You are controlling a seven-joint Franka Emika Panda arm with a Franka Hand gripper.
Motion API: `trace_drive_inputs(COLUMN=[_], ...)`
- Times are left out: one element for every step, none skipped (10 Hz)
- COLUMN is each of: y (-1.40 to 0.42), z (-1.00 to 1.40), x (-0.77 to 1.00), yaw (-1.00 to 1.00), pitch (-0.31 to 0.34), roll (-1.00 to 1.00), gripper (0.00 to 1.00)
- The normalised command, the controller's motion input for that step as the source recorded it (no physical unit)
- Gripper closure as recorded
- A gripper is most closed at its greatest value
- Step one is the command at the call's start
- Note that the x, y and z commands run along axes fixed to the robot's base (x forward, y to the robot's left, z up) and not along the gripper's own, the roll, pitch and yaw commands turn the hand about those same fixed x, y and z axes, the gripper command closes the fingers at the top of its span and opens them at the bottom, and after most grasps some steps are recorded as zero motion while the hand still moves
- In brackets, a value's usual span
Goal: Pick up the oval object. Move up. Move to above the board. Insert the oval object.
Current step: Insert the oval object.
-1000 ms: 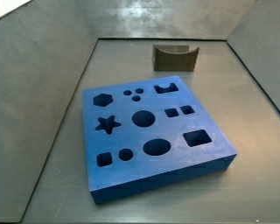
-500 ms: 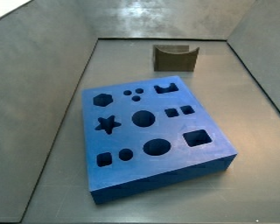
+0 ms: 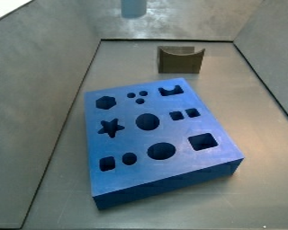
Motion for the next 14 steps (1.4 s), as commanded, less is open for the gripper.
trace_drive_inputs(y=[-0.04, -0.30, -0.57, -0.70, -0.79, -0.92, -0.87, -0.65, -0.44, -0.06, 0.00, -0.36, -0.30, -0.26], z=[-0.46, -0.50, -0.53, -0.53, -0.54, -0.50, -0.47, -0.33, -0.19, 0.00, 0.00, -0.07, -0.16, -0.13], x=[0.00, -0.05, -0.16, -0.17, -0.15, -0.11, -0.10, -0.09, -0.09, 0.00, -0.06, 0.50, 0.52, 0.53], yaw=[-1.00, -0.75, -0.50, -0.38, -0.31, -0.21, -0.20, -0.13, -0.11, 0.00, 0.05, -0.43, -0.46, -0.46], pitch=[-0.029, 0.000, 0.000, 0.000, 0.000, 0.000, 0.000, -0.006, -0.021, 0.000, 0.000, -0.003, 0.000, 0.000], roll=[-0.02, -0.05, -0.05, -0.06, -0.06, -0.04, -0.08, -0.05, -0.04, 0.00, 0.00, -0.03, 0.00, 0.00], gripper=[1.00, 1.00, 1.00, 1.00, 1.00, 1.00, 1.00, 1.00, 1.00, 1.00, 1.00, 1.00, 1.00, 1.00])
